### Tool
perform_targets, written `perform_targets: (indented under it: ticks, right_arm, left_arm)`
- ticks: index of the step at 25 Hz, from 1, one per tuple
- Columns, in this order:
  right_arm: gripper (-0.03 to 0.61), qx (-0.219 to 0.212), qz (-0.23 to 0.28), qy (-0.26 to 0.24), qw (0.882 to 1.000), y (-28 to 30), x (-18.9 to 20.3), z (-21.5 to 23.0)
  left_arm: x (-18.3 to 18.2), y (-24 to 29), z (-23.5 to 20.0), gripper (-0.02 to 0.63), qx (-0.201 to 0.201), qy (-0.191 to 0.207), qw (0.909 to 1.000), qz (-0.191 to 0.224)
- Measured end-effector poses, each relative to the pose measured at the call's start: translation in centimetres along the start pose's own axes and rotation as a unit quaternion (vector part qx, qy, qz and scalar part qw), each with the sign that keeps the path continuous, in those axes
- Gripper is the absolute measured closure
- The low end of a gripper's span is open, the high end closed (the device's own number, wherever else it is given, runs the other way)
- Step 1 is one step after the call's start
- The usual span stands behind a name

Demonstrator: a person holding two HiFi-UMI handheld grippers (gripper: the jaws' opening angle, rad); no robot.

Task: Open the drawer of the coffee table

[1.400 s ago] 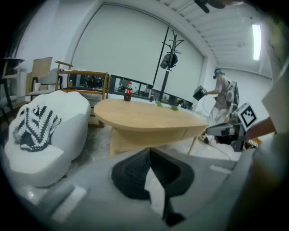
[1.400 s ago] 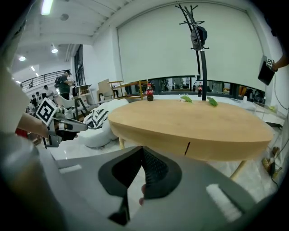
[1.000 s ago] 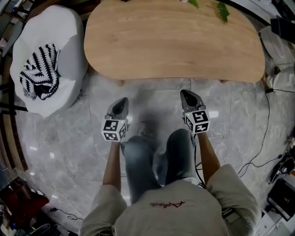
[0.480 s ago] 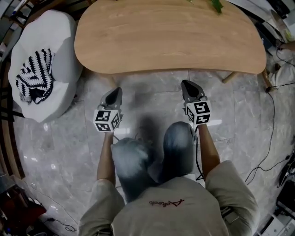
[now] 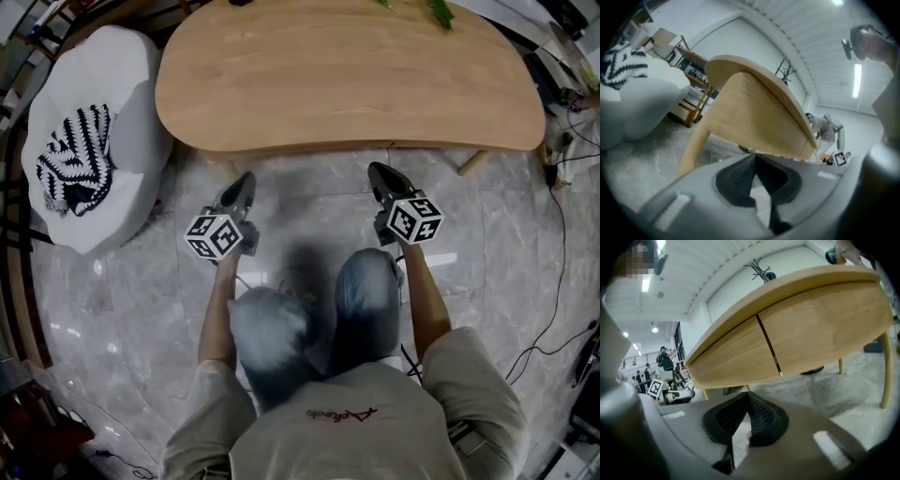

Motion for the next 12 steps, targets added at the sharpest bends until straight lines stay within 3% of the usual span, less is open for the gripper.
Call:
perform_targets:
  ticks: [3,5,9,10,11,12]
  right_arm:
    - [0.574,-0.045,0.03,0.077,0.996,1.1,-0.1,0.4]
    - [0.574,-0.068,0.058,0.119,0.989,1.5,-0.3,0.9]
    - [0.574,-0.083,0.082,0.15,0.982,2.3,-0.5,1.9]
    - [0.552,-0.088,0.078,0.151,0.982,2.5,-0.5,1.9]
    - [0.463,-0.095,0.073,0.15,0.981,2.8,-0.5,1.9]
    - [0.423,-0.101,0.068,0.148,0.982,3.0,-0.5,1.8]
  left_arm:
    - [-0.8,0.6,-0.9,0.615,0.024,-0.089,0.9955,0.025]
    - [-1.2,0.9,-1.6,0.615,0.028,-0.122,0.9916,0.034]
    - [-1.2,1.7,-2.4,0.615,0.022,-0.107,0.9939,0.019]
    - [-1.2,1.9,-2.5,0.614,0.02,-0.103,0.9943,0.015]
    - [-1.1,2.0,-2.5,0.614,0.019,-0.102,0.9946,0.011]
    - [-1.1,2.2,-2.5,0.614,0.02,-0.101,0.9946,0.007]
Point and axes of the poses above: the fingertips, and each gripper's own axes: y forward along the fingers, z to its right, x out of its underside, the point moved 1 cm from there along -y, backward along the fingers, and after that the axes turned 12 degrees about -x, right-handed, at the moved point
